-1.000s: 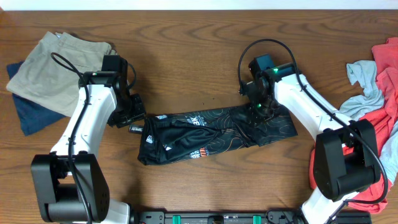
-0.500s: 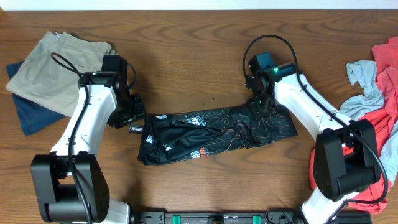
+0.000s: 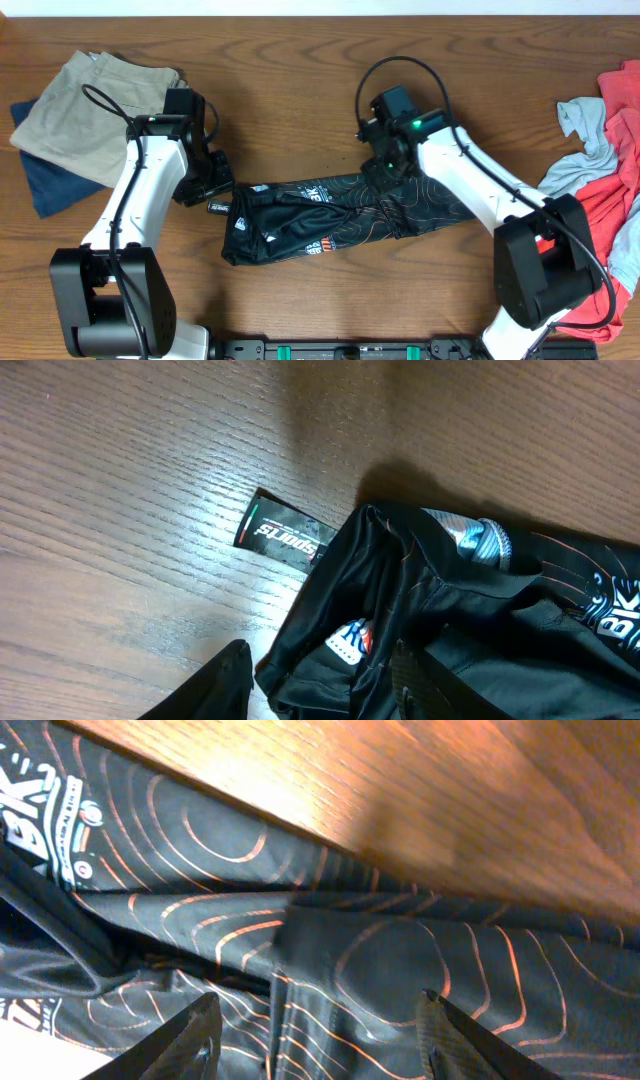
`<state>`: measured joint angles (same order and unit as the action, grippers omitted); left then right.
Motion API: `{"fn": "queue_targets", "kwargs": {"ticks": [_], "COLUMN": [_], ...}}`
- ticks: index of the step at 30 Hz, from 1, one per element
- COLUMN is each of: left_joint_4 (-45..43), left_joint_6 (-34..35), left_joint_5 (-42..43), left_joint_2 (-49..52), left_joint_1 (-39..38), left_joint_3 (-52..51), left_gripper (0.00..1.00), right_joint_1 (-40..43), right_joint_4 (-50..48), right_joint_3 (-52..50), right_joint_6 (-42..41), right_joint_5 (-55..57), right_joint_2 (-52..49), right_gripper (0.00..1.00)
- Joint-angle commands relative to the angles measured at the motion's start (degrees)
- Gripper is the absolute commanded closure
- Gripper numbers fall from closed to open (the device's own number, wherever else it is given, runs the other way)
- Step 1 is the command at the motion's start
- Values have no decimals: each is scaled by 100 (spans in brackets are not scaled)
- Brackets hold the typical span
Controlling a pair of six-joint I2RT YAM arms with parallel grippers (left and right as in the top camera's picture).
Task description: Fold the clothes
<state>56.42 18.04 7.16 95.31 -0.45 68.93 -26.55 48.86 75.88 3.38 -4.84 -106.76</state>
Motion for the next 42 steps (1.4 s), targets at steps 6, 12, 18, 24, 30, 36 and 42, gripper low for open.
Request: {"fn": "queue_targets", "kwargs": {"ticks": [6,12,18,24,30,36,42], "left_joint_4": [2,2,2,0,2,0,0], "left_joint_6": [7,7,7,7,7,7,7], "left_joint_5": [-9,-9,-9,-9,-9,-9,-9], "left_joint_2": [-15,-15,-15,-15,-15,-15,-15], "left_joint_1": [9,9,11,11,9,11,9], "left_joint_3": [-37,-37,-37,-37,-37,-37,-37], "left_gripper": [52,53,53,53,52,52,52], "right_joint_1": [-332,-345,-345,-334,-299,-310,-326], "right_joint_4": [-90,-186,-313,-323,-192,-98,-120], "right_joint_3": [46,44,44,96,387,614,614], "right_joint_6": [52,52,48,-378,-378,-374,-374], "right_joint_5": [807,807,909,1523,1537,1292,839], "right_joint_2": [-317,-516,-741,-734,-713,-713,-713], "right_gripper": [40,46,81,99,99,99,85]}}
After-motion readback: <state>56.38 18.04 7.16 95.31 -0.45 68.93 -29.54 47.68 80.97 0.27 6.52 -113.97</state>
